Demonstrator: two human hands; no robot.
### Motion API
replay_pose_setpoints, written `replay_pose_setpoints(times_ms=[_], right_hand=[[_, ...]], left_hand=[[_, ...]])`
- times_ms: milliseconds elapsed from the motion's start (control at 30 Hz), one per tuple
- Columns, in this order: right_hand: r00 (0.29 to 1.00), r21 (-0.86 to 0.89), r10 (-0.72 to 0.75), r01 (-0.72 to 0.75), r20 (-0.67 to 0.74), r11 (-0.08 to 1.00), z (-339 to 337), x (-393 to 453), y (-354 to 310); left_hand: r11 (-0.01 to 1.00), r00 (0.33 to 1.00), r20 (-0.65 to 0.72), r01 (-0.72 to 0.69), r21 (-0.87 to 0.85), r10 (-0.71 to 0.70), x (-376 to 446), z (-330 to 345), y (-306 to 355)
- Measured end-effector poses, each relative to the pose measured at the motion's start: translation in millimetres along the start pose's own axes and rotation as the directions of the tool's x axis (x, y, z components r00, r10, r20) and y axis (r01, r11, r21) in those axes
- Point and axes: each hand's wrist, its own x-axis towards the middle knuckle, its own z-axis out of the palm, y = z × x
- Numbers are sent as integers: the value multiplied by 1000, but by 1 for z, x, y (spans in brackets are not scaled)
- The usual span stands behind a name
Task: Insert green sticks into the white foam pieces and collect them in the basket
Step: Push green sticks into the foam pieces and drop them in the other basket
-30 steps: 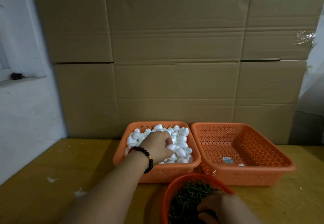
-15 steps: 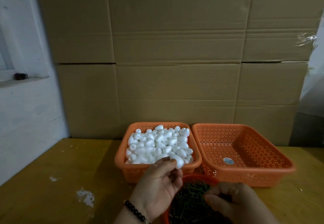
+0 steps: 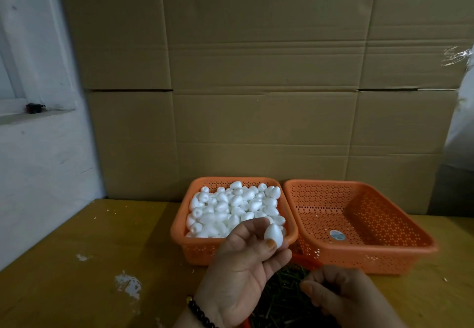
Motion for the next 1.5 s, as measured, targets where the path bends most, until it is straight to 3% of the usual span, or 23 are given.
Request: replay_pose_setpoints(times_ms=[400,733,1067,1500], right_hand=[[999,-24,27,-26,32,999,3,3,3],[999,-78,10,-6,46,997,4,3,0],[999,-124,-29,33,35,992,3,0,-5],[998,-178,-50,54,28,983,5,0,-5]], left_hand=[[989,991,-41,-120,91,124,-1,2,1],[974,987,11,-157,164,158,-3,3,3],[988,991,19,-131,83,130,-4,5,3],[983,1000,-12,9,-182,-11,1,-1,5]])
